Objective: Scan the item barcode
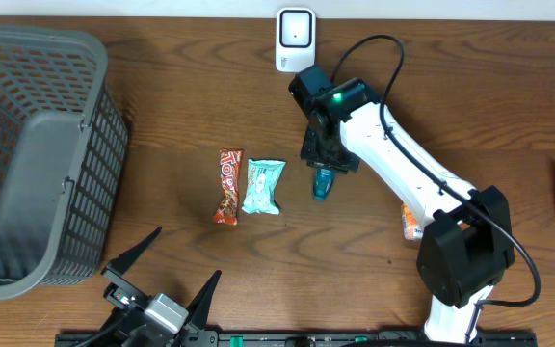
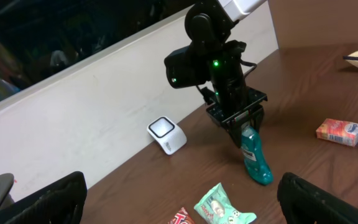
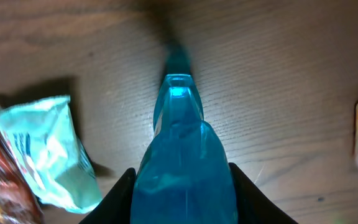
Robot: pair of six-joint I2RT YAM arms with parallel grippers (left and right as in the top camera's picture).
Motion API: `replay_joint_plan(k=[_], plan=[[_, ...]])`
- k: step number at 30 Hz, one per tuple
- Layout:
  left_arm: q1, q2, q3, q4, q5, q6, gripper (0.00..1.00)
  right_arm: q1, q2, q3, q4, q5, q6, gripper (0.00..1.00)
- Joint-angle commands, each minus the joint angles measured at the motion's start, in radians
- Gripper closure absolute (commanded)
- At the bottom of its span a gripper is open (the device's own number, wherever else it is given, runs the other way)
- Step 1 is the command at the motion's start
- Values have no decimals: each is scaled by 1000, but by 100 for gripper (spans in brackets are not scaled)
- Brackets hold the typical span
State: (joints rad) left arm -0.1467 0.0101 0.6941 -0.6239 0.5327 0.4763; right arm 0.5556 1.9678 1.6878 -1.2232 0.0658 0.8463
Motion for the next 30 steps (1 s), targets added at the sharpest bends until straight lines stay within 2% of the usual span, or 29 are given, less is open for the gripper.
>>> replay_joint_plan(k=[1, 3, 6, 8, 11, 13, 15, 19, 30], plan=[[0, -7, -3, 4, -2, 10, 2, -1, -27, 32, -6, 61, 229, 99], [0, -7, -3, 4, -2, 10, 2, -2, -27, 32, -12, 94, 338, 98], [0, -7, -3, 5, -2, 10, 2, -21, -27, 32, -56, 102, 604, 99], [0, -7, -3, 4, -2, 10, 2, -32, -27, 32, -82, 110, 719, 98], [0, -7, -3, 5, -2, 10, 2, -44, -27, 31, -159, 113, 1050, 97], [0, -7, -3, 5, -2, 10, 2, -43, -26, 31, -163, 112, 1147, 95], [0, -7, -3, 5, -2, 10, 2, -43, -26, 31, -159, 109, 1205, 94], [-1, -7, -3, 5, -2, 10, 2, -44, -19, 31, -94, 117, 1205, 96], [-1, -7, -3, 7, -2, 10, 2, -44, 48, 24, 35, 63, 1205, 86]])
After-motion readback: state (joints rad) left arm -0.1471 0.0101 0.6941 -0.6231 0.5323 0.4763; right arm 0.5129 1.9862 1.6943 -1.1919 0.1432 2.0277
